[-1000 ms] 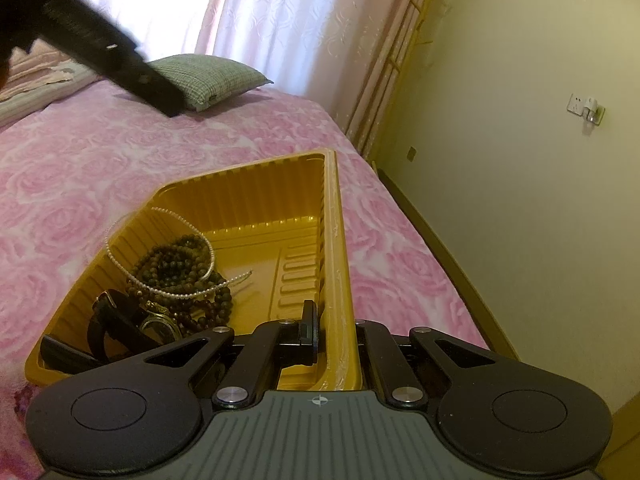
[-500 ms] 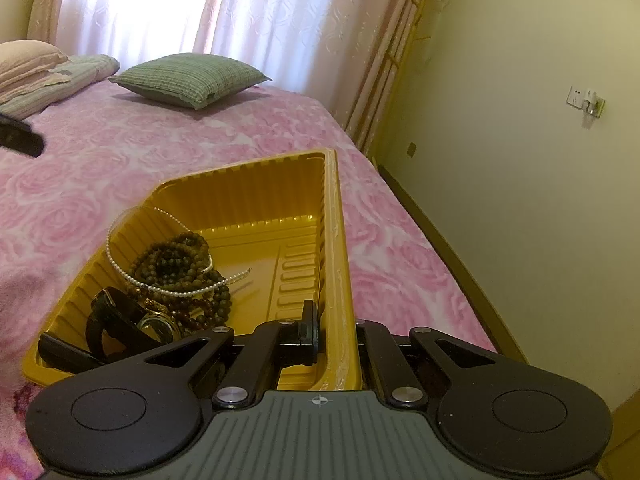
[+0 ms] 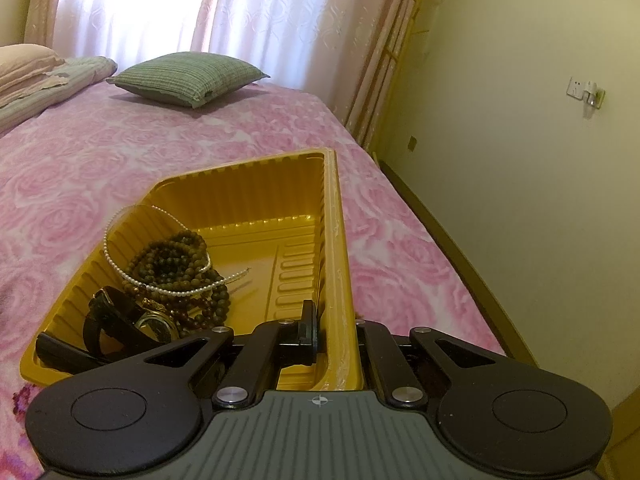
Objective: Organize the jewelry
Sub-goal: 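Withdraw the open left gripper from the tray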
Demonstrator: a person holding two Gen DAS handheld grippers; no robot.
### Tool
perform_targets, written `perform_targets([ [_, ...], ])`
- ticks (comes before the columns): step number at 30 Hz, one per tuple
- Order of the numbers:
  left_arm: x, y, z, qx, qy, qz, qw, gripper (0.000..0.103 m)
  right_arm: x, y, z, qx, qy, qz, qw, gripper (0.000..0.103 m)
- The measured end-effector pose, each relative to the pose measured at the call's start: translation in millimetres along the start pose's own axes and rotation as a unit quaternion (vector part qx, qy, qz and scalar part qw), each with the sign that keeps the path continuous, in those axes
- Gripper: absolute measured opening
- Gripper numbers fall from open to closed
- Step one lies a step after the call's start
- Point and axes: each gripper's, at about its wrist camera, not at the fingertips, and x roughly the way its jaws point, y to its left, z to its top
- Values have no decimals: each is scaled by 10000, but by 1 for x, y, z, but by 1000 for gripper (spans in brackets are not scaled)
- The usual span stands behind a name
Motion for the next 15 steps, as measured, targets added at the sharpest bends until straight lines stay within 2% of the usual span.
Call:
perform_targets([
  [7,-3,-1,-11,-83,48,52,9999,39,5,-6,-3,148,40,116,9998,4],
  [15,-7,0,-26,-246,157,104,9995,40,17,-24,-11,517,138,439,9976,4],
])
